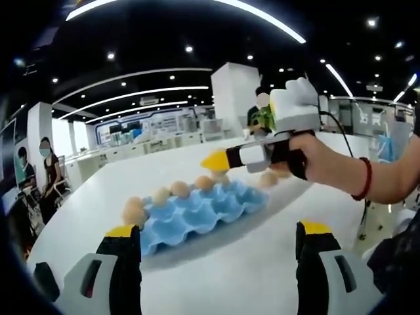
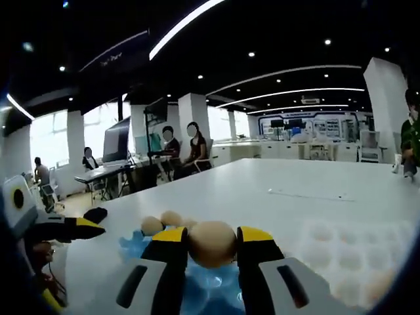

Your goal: Place the egg into an empty slot of the egg tray after lifting it from the table, then release the egg inside the slot.

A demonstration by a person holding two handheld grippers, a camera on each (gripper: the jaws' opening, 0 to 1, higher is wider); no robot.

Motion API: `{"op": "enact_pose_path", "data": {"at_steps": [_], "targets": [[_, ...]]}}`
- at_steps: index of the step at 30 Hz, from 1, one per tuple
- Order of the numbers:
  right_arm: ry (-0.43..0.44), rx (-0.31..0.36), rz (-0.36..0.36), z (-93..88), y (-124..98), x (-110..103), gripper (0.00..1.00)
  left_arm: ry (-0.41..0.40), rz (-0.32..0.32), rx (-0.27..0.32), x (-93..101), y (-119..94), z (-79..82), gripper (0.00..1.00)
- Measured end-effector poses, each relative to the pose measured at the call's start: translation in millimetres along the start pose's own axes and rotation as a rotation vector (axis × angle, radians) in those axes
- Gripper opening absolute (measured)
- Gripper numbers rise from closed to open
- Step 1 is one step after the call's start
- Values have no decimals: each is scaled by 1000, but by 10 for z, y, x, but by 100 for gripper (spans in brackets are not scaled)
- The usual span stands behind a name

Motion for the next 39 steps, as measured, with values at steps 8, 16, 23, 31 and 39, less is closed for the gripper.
{"op": "enact_pose_path", "data": {"at_steps": [8, 16, 23, 31, 39], "targets": [[-15, -1, 47, -23, 139, -114, 30, -34, -16, 13, -78, 62, -6, 100], [-15, -16, 78, -72, 197, -252, 30, -32, -13, -3, -120, 92, -37, 100], [-24, -27, 110, -110, 286, -336, 30, -38, -14, -9, -128, 125, -75, 100], [-10, -46, 153, -212, 418, -473, 30, -21, -5, -27, -141, 142, -99, 100], [-1, -72, 171, -321, 608, -569, 30, -25, -5, -29, -164, 173, -100, 100]]}}
Point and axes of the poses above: the point that each gripper's makers call its tool centre point, and the gripper's own axes: y roughly forward along the fingers, x roughly to its right, z roughly out of its top, the point moved 4 cm from there along -y, roughly backward along the fingers, and after that the axes turned 13 degrees about x, right-handed, at the moved point
